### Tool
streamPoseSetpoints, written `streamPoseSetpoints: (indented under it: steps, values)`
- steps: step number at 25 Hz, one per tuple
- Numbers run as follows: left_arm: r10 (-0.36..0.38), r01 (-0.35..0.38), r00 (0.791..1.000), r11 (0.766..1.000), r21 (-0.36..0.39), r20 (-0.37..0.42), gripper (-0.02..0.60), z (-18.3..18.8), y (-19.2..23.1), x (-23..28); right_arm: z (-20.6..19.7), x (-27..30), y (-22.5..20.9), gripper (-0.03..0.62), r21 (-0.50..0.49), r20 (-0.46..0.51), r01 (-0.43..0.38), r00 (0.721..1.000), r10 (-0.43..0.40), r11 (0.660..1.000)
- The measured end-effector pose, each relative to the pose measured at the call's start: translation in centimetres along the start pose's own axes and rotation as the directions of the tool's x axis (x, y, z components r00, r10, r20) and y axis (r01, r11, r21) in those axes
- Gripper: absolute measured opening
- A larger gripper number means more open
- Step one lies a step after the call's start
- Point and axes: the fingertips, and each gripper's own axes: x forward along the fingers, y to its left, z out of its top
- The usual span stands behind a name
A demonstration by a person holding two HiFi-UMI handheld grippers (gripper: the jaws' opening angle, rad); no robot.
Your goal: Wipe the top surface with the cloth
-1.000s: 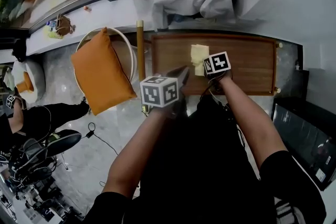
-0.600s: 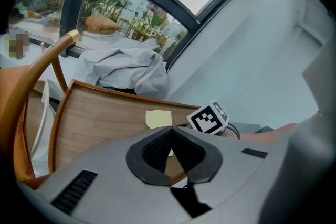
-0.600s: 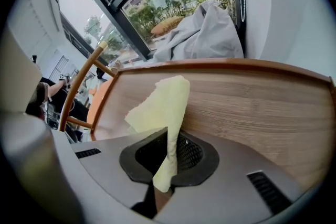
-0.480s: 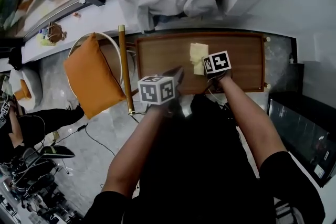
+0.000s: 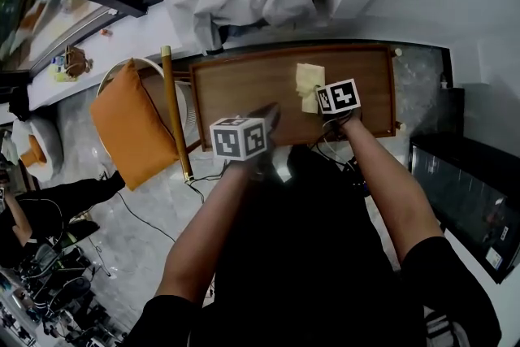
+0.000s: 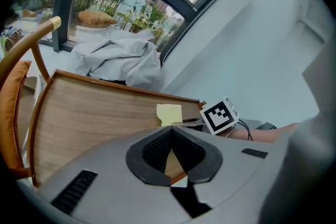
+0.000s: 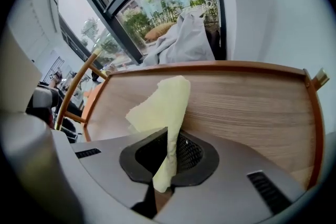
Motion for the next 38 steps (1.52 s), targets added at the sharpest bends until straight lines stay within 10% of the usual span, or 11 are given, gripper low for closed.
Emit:
streamPoseSetpoints:
  steps: [38]
  values:
    - [-0.062, 0.069, 0.994, 0.995, 0.073, -0.090, 0.009, -0.5, -4.9, 4.9, -3.7, -9.0, -17.0, 0.032, 0.016, 0.020, 0.291, 0.957, -0.291, 0.957]
